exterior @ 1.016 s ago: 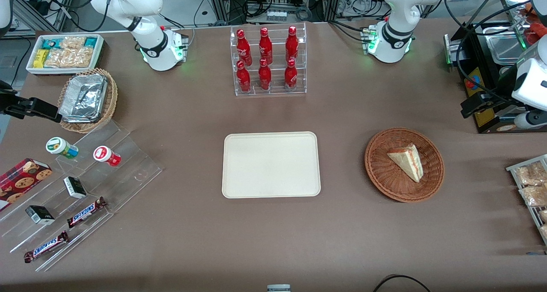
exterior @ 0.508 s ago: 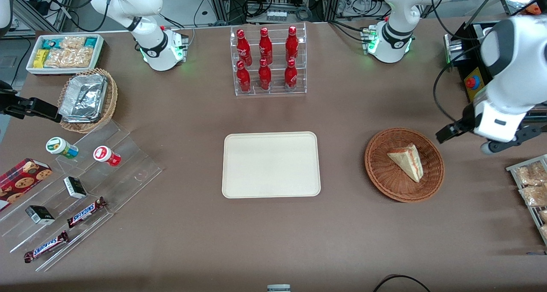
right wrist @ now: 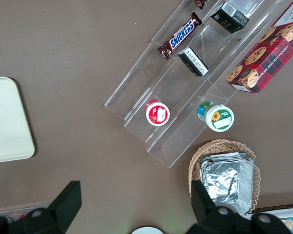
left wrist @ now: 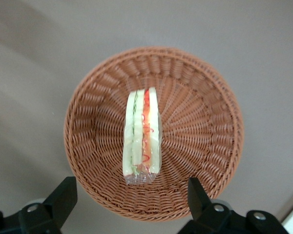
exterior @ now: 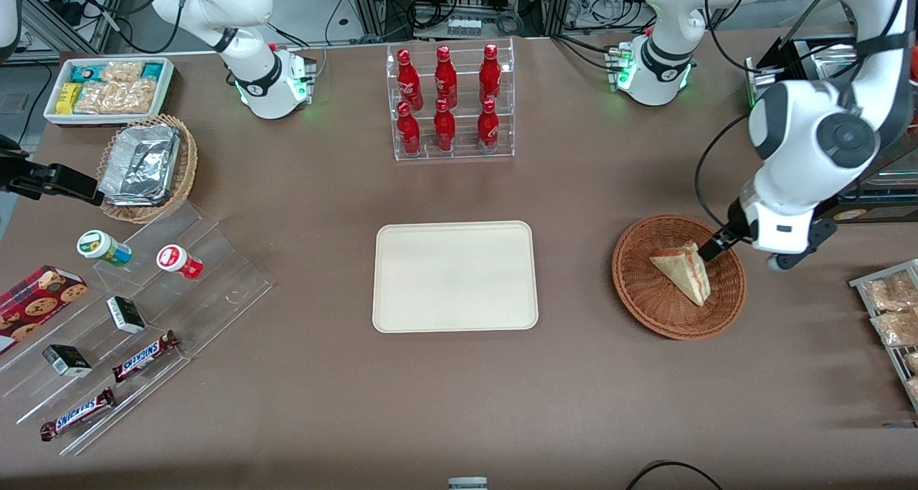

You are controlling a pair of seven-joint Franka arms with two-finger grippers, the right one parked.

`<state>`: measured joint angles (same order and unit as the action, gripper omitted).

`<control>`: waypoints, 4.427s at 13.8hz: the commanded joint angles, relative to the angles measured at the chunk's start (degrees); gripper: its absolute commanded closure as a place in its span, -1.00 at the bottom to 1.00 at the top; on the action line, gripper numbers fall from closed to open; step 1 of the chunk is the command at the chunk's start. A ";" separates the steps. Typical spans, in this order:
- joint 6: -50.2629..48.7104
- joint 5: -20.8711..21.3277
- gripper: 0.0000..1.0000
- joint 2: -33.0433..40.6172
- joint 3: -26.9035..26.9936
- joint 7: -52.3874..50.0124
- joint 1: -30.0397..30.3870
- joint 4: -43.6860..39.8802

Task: Place sandwich from basket to tray
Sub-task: 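Lower the left gripper and close it on the wrapped sandwich, then lift the sandwich out of the basket with the left gripper, then carry the sandwich over the cream tray with the left gripper, then lower the sandwich onto the tray and open the left gripper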

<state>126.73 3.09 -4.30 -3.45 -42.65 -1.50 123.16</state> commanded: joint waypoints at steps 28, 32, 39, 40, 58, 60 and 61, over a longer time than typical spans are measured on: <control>-10.80 10.09 1.00 -11.52 -1.20 -6.06 -11.49 -15.13; -10.11 7.56 1.00 -12.31 -2.43 3.70 -19.05 -17.77; -8.61 3.93 1.00 -25.13 -14.38 4.07 -20.12 -32.00; -8.44 4.11 1.00 -26.54 -15.43 3.98 -20.12 -33.14; -8.43 18.17 1.00 -42.81 -16.06 -10.96 -27.24 -45.28; -8.43 18.44 1.00 -43.08 -16.06 -10.96 -27.33 -45.20; -8.43 18.96 1.00 -43.08 -16.06 -11.05 -27.85 -45.11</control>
<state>119.19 20.20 -46.41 -19.57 -52.17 -28.08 79.85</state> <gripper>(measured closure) 0.824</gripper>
